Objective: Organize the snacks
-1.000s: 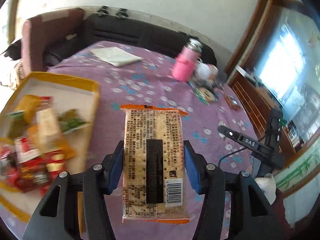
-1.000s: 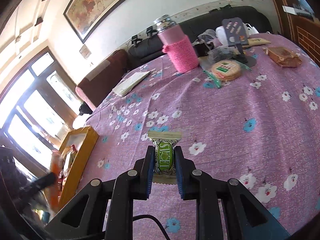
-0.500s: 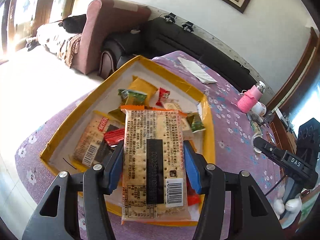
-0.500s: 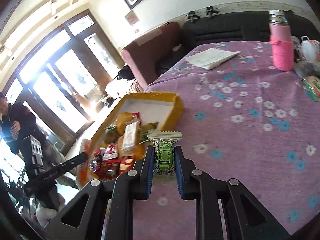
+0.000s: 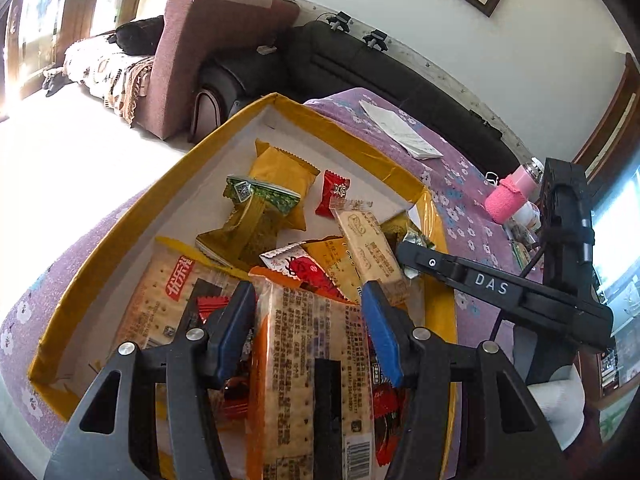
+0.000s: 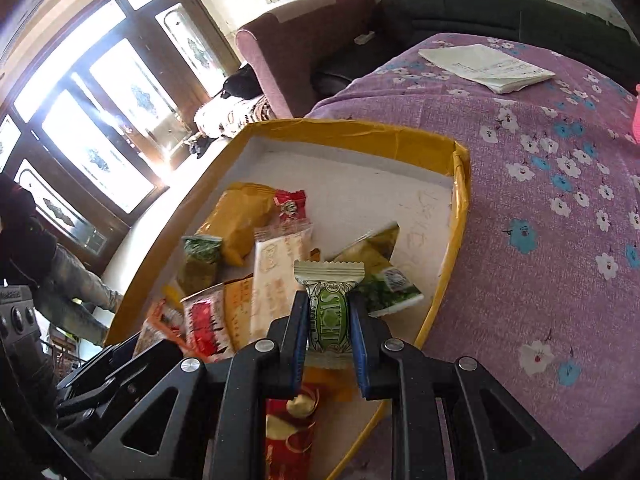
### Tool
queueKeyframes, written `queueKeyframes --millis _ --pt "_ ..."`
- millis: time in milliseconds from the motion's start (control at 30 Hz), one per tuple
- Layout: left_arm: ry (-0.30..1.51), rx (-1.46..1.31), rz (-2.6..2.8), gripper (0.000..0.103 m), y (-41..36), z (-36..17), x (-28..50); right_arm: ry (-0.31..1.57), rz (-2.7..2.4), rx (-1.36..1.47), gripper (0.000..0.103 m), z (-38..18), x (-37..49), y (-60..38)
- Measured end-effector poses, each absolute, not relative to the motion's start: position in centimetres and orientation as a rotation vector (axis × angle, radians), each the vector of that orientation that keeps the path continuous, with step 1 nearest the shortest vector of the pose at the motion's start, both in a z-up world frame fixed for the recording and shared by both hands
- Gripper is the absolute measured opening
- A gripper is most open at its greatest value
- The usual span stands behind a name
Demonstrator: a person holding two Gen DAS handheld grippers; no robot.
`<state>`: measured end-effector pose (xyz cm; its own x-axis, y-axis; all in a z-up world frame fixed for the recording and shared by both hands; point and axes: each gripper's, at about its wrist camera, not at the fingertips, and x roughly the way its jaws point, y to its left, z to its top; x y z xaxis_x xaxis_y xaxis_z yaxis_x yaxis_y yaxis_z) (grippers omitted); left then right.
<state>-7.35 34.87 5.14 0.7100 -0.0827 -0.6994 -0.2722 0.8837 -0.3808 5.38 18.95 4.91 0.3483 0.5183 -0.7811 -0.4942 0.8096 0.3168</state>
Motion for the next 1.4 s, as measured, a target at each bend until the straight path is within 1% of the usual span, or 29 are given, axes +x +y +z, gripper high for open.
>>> queueKeyframes --millis 33,100,133,200,267,400,500,567,667,733,833,1067,1400 --pt "0.783 -0.490 0.112 0.054 34.7 5.0 -6.9 1.018 0.640 0.024 0.022 4.7 5.9 19.0" --pt "0.781 -0.495 0.112 0.054 34.6 5.0 -6.5 1.007 0.651 0.042 0.022 5.0 6.3 18.8" --pt "0.779 -0.496 0.111 0.055 34.4 4.9 -6.3 1.000 0.649 0.053 0.025 5.2 6.1 18.5" --pt "0.774 -0.502 0.109 0.057 34.4 4.8 -6.1 0.964 0.665 0.088 0.032 6.2 5.4 17.6" --pt "0.757 -0.517 0.094 0.058 34.4 5.1 -6.2 0.927 0.665 0.104 0.046 7.3 4.4 16.4" --pt "0.716 -0.515 0.093 0.059 33.9 6.8 -7.2 0.846 0.666 0.113 0.048 9.5 1.8 13.5" --pt "0.660 -0.471 0.109 0.059 32.7 8.7 -8.9 0.794 0.650 0.120 0.054 10.4 -0.3 11.1" --pt "0.619 -0.434 0.140 0.063 32.0 10.0 -10.1 0.770 0.634 0.129 0.059 10.6 -1.6 9.7" --pt "0.541 -0.365 0.207 0.074 30.4 12.2 -12.6 0.740 0.624 0.143 0.060 10.7 -3.8 7.9" --pt "0.488 -0.314 0.270 0.084 29.5 13.5 -14.1 0.721 0.621 0.147 0.063 10.7 -5.2 6.9" --pt "0.410 -0.256 0.345 0.088 28.5 15.2 -16.1 0.692 0.613 0.143 0.067 10.7 -7.1 5.7" --pt "0.362 -0.188 0.343 0.089 26.6 17.4 -17.8 0.667 0.579 0.072 0.074 10.4 -10.3 4.2" --pt "0.359 -0.141 0.365 0.090 24.2 17.4 -18.0 0.639 0.544 0.006 0.076 9.7 -12.9 4.1"
